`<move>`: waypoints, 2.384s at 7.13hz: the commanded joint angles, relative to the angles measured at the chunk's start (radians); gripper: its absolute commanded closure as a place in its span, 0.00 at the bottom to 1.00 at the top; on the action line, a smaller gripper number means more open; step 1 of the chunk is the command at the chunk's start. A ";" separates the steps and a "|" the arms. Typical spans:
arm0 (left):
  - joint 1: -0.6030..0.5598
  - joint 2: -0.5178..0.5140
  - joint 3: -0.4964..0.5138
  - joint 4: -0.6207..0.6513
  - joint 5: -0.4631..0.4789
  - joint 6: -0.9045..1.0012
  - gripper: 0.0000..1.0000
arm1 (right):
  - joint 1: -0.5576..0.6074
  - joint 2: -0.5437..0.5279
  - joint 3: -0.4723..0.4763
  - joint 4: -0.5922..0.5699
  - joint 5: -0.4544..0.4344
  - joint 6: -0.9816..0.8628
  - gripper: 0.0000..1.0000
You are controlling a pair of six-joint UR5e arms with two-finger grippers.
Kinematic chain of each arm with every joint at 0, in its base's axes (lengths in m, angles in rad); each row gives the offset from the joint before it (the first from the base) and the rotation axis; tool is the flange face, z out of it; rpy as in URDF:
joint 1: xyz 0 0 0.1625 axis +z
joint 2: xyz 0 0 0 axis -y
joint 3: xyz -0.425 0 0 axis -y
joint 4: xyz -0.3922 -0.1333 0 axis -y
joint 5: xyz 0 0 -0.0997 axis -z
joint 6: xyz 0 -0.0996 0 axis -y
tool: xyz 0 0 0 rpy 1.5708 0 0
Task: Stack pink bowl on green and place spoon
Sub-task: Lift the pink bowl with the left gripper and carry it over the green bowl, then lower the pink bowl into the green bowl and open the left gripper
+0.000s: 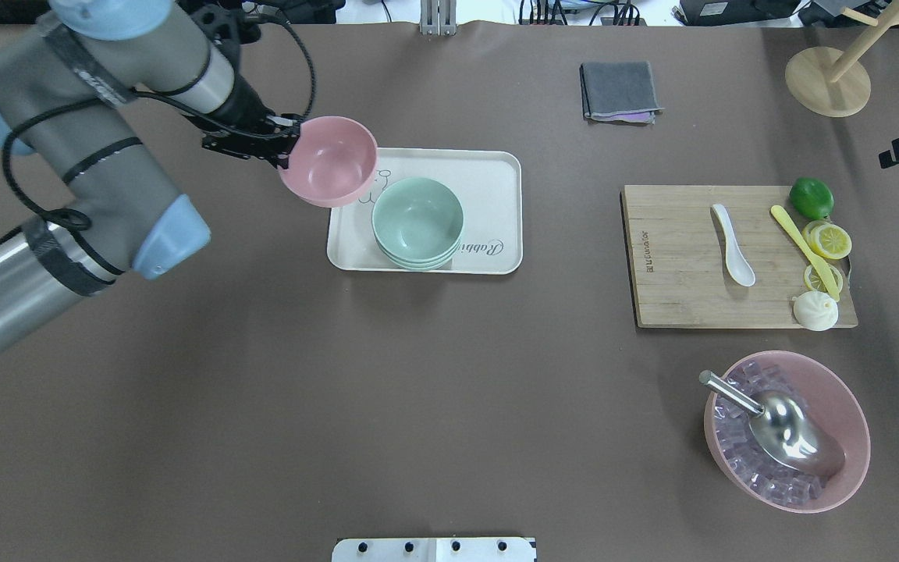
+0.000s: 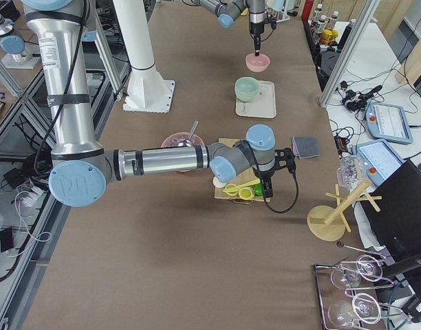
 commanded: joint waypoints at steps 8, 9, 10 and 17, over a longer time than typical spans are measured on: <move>0.121 -0.072 0.011 0.036 0.109 -0.127 1.00 | 0.001 0.003 -0.002 0.000 0.000 0.002 0.00; 0.123 -0.078 0.015 0.036 0.111 -0.130 1.00 | 0.000 0.000 0.000 0.000 0.000 0.002 0.00; 0.130 -0.078 0.019 0.036 0.114 -0.135 1.00 | 0.000 -0.001 -0.002 -0.002 0.000 0.002 0.00; 0.172 -0.076 0.048 0.033 0.164 -0.136 1.00 | 0.001 -0.003 -0.006 -0.002 0.001 0.002 0.00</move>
